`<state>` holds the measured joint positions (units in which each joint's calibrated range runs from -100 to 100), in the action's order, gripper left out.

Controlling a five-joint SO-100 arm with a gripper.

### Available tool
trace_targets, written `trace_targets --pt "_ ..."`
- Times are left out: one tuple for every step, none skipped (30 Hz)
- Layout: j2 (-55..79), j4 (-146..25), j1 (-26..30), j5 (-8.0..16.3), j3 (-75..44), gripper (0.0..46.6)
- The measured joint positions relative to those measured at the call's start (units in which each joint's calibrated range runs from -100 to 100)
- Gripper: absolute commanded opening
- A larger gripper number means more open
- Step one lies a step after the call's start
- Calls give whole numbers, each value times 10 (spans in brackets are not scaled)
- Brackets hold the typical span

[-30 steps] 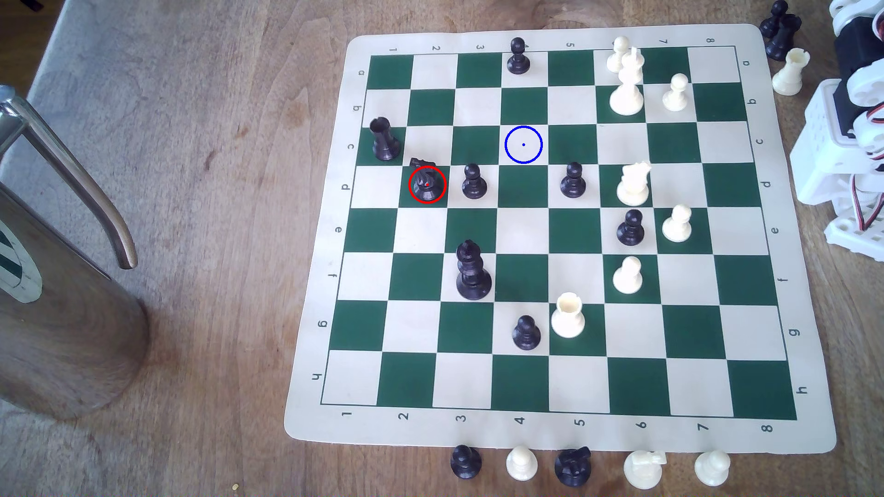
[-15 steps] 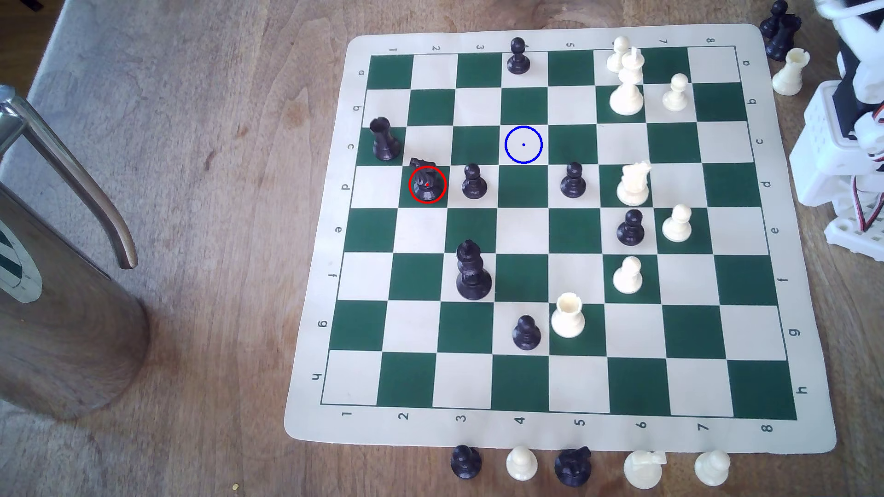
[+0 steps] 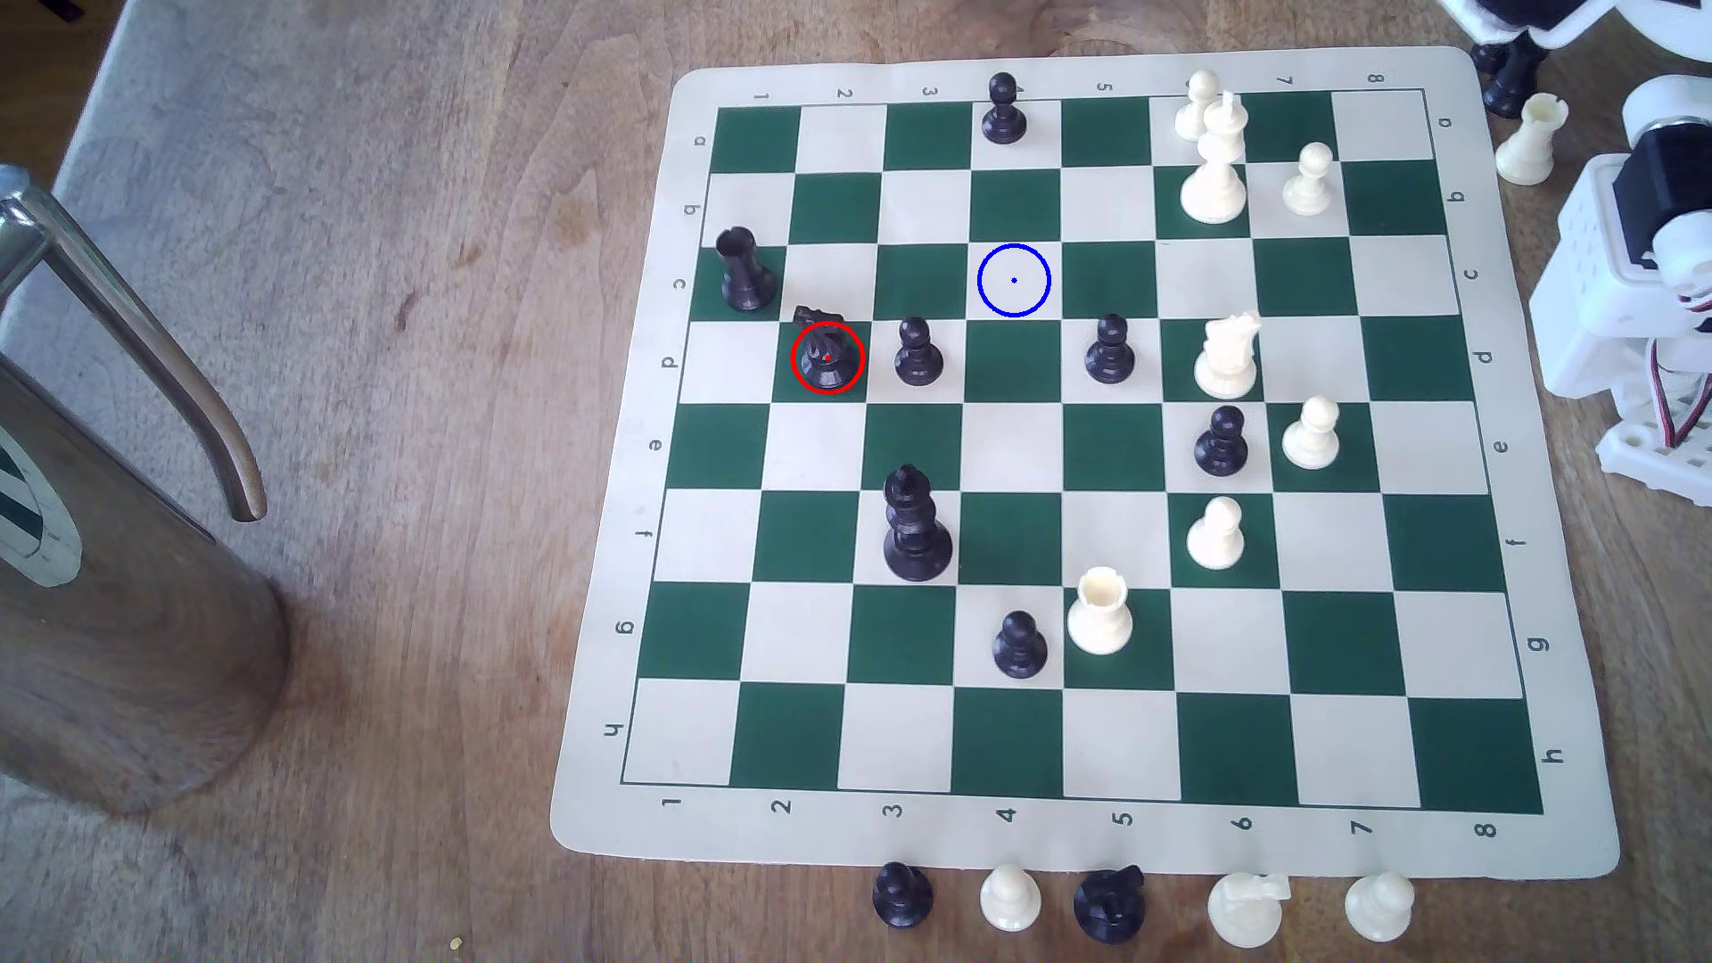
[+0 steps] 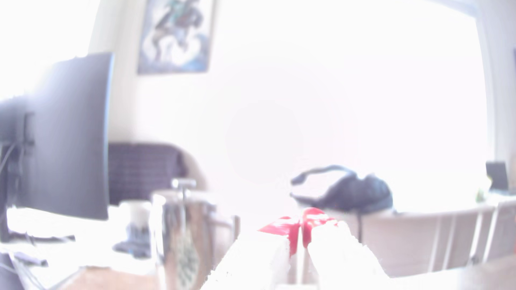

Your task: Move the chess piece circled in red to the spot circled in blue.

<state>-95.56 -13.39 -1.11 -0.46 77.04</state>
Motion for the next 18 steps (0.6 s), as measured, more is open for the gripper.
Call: trace_targets --pt "2 -17 3 -2 -6 15" --pt "8 -40 5 -5 -17 19" --pt "14 -70 7 -8 -29 23" --pt "29 -136 10 -11 -56 23" --pt "37 -161 12 -11 -63 21" --pt "46 -183 13 -11 -72 21" --pt "63 -207 12 -11 -89 27" --pt "100 -265 11 -9 -127 36" --pt "117 -291 12 -7 -144 36" --pt "135 -310 15 -3 -158 36" --pt "158 -326 17 3 -177 35" --pt "181 -329 18 9 -194 34" --pt "230 -339 19 18 -228 34" --pt "251 -343 17 21 -242 34" --pt "268 -345 15 24 -254 34" --pt "290 -345 11 27 -268 34" --pt "337 -345 7 34 -286 35" --pt "359 -345 5 37 -293 32"
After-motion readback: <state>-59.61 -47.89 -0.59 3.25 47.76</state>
